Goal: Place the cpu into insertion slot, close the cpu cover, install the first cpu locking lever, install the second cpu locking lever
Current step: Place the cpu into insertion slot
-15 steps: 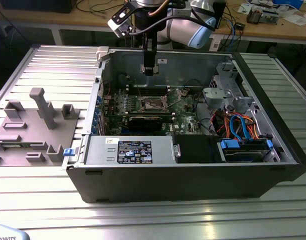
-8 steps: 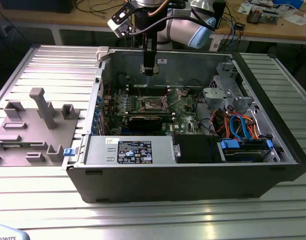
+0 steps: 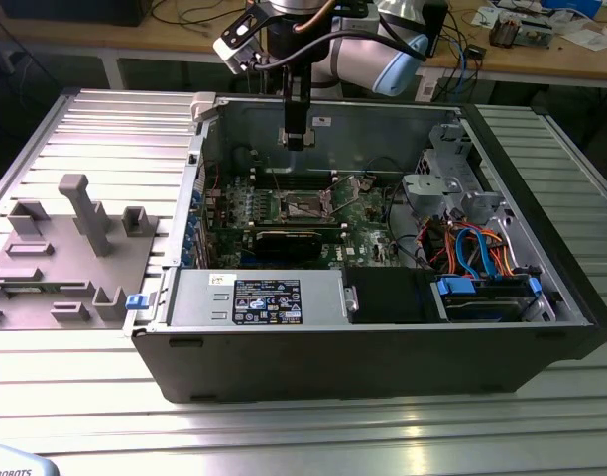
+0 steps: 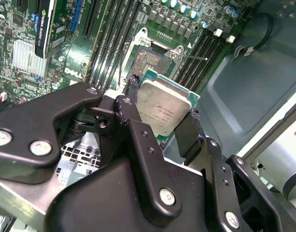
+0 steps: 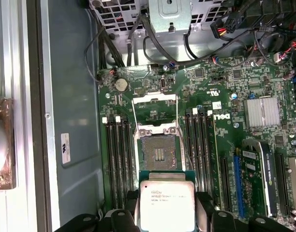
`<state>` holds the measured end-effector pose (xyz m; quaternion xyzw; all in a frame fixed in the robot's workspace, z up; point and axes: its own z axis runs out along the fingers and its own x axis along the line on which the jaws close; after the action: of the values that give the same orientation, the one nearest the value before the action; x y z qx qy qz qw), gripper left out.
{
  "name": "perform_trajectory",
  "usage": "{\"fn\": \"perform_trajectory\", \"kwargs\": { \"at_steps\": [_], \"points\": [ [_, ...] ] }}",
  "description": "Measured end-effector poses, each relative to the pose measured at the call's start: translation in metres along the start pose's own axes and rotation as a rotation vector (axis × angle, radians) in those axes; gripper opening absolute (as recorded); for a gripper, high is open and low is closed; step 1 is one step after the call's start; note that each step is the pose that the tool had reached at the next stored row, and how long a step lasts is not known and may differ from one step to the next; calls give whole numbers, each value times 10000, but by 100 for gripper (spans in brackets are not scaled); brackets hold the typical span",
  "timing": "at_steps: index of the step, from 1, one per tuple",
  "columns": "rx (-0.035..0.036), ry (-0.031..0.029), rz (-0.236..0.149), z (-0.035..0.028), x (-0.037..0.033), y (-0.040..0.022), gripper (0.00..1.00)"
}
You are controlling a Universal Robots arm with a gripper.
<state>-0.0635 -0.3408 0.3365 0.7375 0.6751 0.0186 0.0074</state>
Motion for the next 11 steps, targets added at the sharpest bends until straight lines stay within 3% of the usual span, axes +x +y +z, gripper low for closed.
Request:
{"fn": "perform_trajectory", "kwargs": {
  "at_steps": [11],
  "points": [
    [-2,-4,116,3,0,0,55]
  ]
}}
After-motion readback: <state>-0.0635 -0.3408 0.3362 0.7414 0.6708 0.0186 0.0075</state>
